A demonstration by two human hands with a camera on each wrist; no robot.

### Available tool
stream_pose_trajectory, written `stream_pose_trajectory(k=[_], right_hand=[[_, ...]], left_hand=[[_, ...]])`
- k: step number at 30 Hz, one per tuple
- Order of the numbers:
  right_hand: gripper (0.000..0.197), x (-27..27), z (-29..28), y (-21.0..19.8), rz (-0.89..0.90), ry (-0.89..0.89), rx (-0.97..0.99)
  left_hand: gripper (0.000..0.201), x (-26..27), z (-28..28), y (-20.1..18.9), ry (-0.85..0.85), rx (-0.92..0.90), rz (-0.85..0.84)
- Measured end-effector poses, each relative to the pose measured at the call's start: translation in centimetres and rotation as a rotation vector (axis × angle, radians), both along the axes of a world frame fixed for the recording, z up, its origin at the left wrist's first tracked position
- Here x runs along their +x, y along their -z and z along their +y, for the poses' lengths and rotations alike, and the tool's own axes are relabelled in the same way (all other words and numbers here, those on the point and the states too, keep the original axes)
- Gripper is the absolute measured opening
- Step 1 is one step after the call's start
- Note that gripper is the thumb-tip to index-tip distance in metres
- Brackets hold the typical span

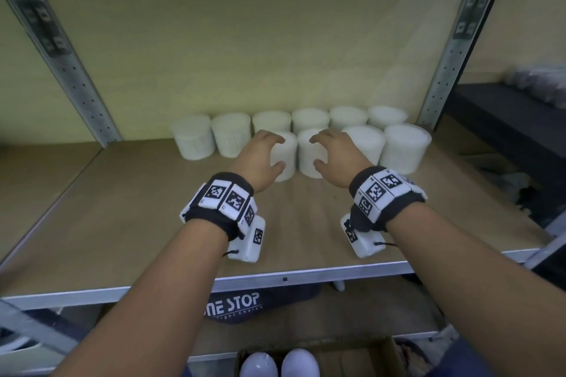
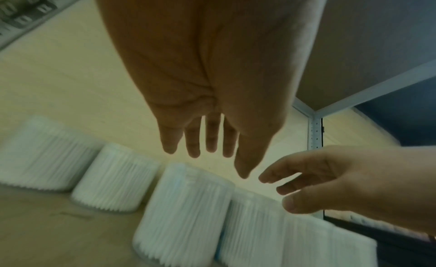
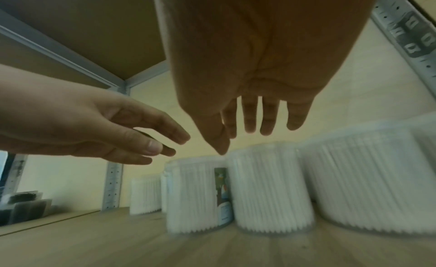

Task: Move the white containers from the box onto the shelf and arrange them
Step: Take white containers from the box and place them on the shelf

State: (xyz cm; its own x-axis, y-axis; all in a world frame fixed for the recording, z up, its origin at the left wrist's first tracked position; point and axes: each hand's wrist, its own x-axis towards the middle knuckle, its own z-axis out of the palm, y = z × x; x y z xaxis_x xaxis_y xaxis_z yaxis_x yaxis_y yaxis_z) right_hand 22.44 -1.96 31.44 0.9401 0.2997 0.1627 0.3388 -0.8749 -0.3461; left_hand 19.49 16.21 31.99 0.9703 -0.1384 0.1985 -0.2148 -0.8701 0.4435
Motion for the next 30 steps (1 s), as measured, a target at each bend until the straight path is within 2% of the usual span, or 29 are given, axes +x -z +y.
stream_pose_trajectory(k=[4, 16, 23, 30], right_hand=[[0.045, -3.5, -0.2, 0.3, -0.044, -0.018, 0.075], [0.038, -14.2, -0.6, 1.1, 0.098, -0.042, 0.071], [0.02, -18.9, -1.0, 4.7, 0.236, -0.062, 0.032], [0.023, -21.2, -0.4, 10.2, 0.389, -0.085, 0.018]], left_hand=[[0.046, -3.6, 0.1, -0.2, -0.005, 0.019, 0.02], [0.042, -14.4, -0.1, 0.8, -0.01, 0.03, 0.208], [0.038, -19.8, 0.1, 4.5, 0.019, 0.021, 0.286], [0.041, -21.7, 0.4, 9.6, 0.011, 0.024, 0.437]])
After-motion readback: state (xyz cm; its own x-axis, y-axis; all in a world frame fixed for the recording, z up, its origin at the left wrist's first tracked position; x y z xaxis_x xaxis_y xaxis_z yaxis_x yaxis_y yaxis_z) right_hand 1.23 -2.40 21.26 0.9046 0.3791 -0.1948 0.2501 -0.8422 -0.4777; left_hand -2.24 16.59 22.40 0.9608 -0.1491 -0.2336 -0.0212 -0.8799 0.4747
